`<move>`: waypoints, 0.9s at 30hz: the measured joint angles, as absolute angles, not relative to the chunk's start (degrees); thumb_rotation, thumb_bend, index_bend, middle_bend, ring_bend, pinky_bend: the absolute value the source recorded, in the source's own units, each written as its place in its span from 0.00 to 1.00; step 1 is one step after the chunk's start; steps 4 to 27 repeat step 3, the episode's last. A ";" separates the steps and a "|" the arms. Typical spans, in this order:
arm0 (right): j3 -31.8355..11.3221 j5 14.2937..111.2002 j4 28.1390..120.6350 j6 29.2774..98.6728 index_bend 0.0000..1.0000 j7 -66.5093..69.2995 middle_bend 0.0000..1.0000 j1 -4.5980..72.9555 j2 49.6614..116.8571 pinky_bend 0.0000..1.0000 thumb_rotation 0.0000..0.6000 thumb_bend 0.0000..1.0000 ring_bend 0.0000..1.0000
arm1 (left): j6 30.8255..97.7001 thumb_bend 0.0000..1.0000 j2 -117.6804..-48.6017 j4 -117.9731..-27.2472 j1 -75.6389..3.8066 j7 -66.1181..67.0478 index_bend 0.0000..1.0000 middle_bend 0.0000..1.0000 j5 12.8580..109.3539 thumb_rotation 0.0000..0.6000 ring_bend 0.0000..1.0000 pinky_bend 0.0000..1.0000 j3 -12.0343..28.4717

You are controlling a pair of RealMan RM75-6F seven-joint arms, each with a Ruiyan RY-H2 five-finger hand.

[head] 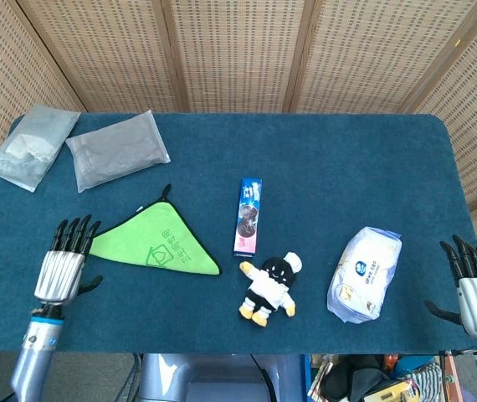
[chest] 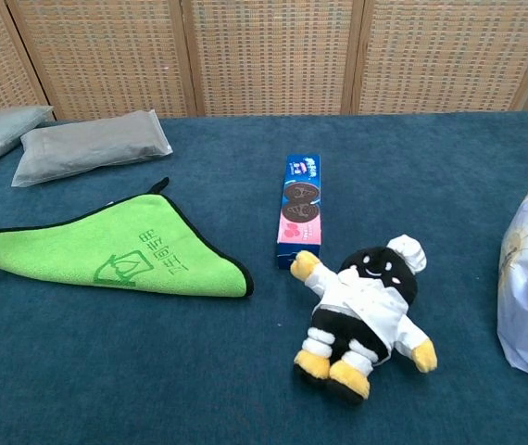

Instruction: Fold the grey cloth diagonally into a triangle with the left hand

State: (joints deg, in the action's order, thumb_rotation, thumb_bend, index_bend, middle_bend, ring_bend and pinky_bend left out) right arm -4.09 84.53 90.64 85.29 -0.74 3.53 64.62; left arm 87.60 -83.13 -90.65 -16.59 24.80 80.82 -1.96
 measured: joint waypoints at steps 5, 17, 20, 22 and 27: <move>-4.04 85.10 91.41 86.02 0.00 -1.36 0.00 3.25 64.23 0.00 1.00 0.00 0.00 | 89.48 0.11 -81.45 -91.83 -13.89 24.67 0.00 0.00 82.10 1.00 0.00 0.00 -4.08; -4.04 85.10 91.41 86.02 0.00 -1.36 0.00 3.25 64.23 0.00 1.00 0.00 0.00 | 89.48 0.11 -81.45 -91.83 -13.89 24.67 0.00 0.00 82.10 1.00 0.00 0.00 -4.08; -4.04 85.10 91.41 86.02 0.00 -1.36 0.00 3.25 64.23 0.00 1.00 0.00 0.00 | 89.48 0.11 -81.45 -91.83 -13.89 24.67 0.00 0.00 82.10 1.00 0.00 0.00 -4.08; -4.04 85.10 91.41 86.02 0.00 -1.36 0.00 3.25 64.23 0.00 1.00 0.00 0.00 | 89.48 0.11 -81.45 -91.83 -13.89 24.67 0.00 0.00 82.10 1.00 0.00 0.00 -4.08; -4.04 85.10 91.41 86.02 0.00 -1.36 0.00 3.25 64.23 0.00 1.00 0.00 0.00 | 89.48 0.11 -81.45 -91.83 -13.89 24.67 0.00 0.00 82.10 1.00 0.00 0.00 -4.08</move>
